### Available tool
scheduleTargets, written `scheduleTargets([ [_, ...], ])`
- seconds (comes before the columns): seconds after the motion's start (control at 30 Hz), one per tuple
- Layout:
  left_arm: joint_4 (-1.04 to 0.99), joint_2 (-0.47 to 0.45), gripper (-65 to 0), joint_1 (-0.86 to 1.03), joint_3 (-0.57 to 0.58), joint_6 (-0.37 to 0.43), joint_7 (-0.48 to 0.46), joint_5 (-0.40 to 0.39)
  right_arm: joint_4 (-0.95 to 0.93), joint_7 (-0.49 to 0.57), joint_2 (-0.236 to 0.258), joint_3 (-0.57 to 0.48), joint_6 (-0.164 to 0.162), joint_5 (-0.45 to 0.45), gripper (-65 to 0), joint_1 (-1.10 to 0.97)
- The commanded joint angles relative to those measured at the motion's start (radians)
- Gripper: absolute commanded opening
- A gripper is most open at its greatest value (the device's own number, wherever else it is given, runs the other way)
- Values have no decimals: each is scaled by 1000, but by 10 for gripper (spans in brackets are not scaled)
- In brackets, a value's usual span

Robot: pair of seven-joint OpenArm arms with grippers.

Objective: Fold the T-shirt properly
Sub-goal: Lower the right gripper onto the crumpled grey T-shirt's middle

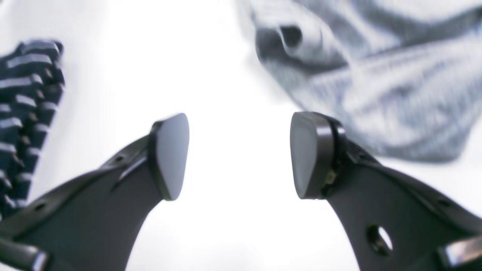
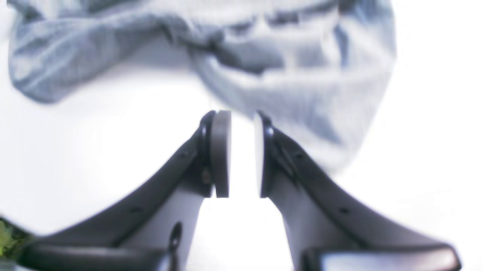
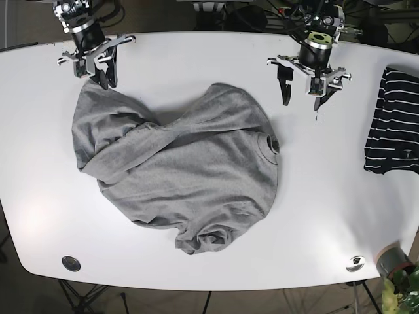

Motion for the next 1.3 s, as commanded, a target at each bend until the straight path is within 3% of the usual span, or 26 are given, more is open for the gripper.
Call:
scheduleTargets([
  [0.0,15,0,-199,-15,0,3,30,-8,24,-15,7,5,0,10,-545,52],
  [0.13,15,-1,-143,-62,-3,3,104,-8,22,-101,7,4,14,10,-463,158],
  [0.2,15,-11,-142,-78,-13,3,114,-8,22,-147,7,4,63,10,-388,219],
  [0.3,15,-14,-142,-90,-13,3,119,-8,22,-202,7,4,106,10,-341,290],
  [0.5,14,-14,-142,-104,-15,3,121,-8,21,-366,15,-62,147,4,-331,440],
  [0.77,12,-14,-142,-105,-35,1,121,-8,-4,-541,9,-256,146,1,-331,641],
  [1.0,12,-14,-144,-99,-36,1,121,-8,-116,-584,1,-441,141,6,-331,815],
  [1.27,-5,-14,-144,-99,-49,1,121,-8,-351,-584,-95,-613,143,1,-330,996],
])
